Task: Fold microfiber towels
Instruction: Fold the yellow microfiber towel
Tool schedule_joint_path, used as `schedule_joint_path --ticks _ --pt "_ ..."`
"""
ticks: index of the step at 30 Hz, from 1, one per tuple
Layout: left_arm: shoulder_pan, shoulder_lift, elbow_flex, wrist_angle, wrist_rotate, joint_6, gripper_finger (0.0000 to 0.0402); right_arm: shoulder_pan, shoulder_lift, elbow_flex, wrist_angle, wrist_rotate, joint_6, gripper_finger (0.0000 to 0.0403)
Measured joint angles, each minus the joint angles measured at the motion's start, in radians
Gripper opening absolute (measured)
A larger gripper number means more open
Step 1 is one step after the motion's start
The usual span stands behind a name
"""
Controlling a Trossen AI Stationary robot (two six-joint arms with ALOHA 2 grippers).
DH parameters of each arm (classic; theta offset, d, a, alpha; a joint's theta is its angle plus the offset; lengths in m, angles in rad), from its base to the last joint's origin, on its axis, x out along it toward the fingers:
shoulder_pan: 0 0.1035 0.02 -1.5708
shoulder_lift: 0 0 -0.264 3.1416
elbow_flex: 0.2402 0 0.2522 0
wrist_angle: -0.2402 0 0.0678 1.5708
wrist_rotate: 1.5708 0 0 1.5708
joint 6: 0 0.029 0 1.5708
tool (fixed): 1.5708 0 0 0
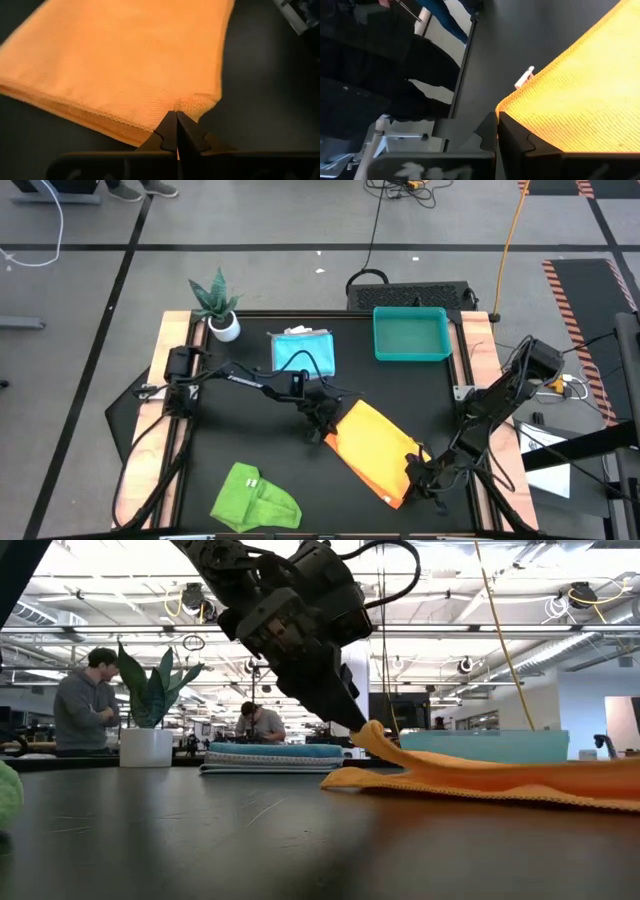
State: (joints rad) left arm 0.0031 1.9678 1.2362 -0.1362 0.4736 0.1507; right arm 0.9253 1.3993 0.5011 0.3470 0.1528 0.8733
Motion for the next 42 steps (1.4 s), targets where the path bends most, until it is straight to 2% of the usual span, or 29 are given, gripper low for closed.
schedule_joint_path --ticks 3,8,16,19,23,29,32,34,38,42 --pt "-0.010 0.000 0.000 -0.008 -0.012 0.004 0.0000 0.000 0.037 0.000 0.032 0.000 0.001 0.0000" --pt "-0.023 0.000 0.000 -0.056 -0.131 -0.001 0.0015 -0.001 0.089 0.000 0.054 0.000 0.029 0.0000" --pt "-0.010 -0.052 -0.001 -0.130 -0.163 -0.022 0.0070 -0.001 0.137 0.000 0.092 0.001 0.036 0.0000" --pt "0.003 -0.096 -0.001 -0.082 -0.157 -0.056 0.0081 -0.001 0.137 0.000 0.094 0.001 0.042 0.0000" --pt "-0.016 -0.097 0.000 0.026 -0.129 -0.123 0.0073 -0.002 0.137 0.000 0.113 0.002 0.031 0.0000" --pt "-0.077 0.002 0.000 0.209 -0.152 -0.215 0.0037 -0.007 0.137 0.000 0.082 0.005 0.031 0.0000" --pt "-0.097 0.035 -0.001 0.180 -0.242 -0.217 0.0009 -0.010 0.136 0.000 0.083 0.007 0.026 0.0000" --pt "-0.098 0.049 -0.001 0.170 -0.268 -0.222 0.0006 -0.010 0.137 0.000 0.080 0.007 0.024 0.0000" --pt "-0.085 0.049 -0.001 0.082 -0.266 -0.232 0.0010 -0.010 0.137 0.000 0.082 0.005 0.028 0.0000" --pt "-0.085 0.049 -0.001 0.005 -0.207 -0.232 0.0003 -0.010 0.137 0.000 0.085 0.005 0.028 0.0000"
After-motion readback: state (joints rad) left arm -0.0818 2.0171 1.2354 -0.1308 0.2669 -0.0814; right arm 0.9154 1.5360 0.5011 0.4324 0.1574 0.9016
